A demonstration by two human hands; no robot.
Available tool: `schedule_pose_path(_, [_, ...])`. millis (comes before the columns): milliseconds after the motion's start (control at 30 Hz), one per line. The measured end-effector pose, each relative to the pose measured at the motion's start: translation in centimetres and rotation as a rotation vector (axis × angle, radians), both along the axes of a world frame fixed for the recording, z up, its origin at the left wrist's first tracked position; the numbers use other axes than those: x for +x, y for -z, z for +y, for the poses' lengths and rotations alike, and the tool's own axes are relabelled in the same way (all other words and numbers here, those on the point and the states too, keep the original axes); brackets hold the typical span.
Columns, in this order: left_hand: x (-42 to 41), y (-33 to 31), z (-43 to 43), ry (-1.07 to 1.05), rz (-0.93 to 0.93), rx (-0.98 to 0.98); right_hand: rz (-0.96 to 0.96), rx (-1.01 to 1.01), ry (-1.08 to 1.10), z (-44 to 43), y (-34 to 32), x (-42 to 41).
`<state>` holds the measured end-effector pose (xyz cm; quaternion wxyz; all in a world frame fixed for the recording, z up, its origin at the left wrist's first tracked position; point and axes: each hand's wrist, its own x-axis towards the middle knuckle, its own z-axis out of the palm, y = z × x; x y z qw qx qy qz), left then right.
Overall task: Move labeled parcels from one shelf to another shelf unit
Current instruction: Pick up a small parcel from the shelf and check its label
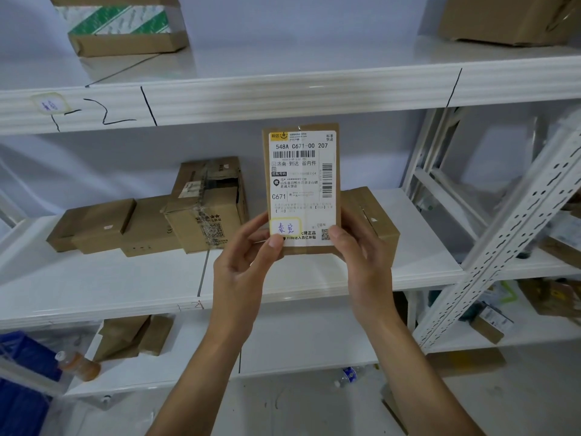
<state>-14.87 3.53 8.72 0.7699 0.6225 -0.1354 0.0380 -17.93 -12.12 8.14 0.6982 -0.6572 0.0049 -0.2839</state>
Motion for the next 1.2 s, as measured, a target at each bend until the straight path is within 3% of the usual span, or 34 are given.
schedule_pose_path(633, [0.7,0.5,-0.2,0.020,0.000,0.008,-0.011,0.031,0.012,-0.1,0.0,0.2])
schedule_pose_path(1200, [7.4,3.0,-1.2,0.035,0.108,0.180,0.225,0.210,0.006,-0.7,2.2,5.5])
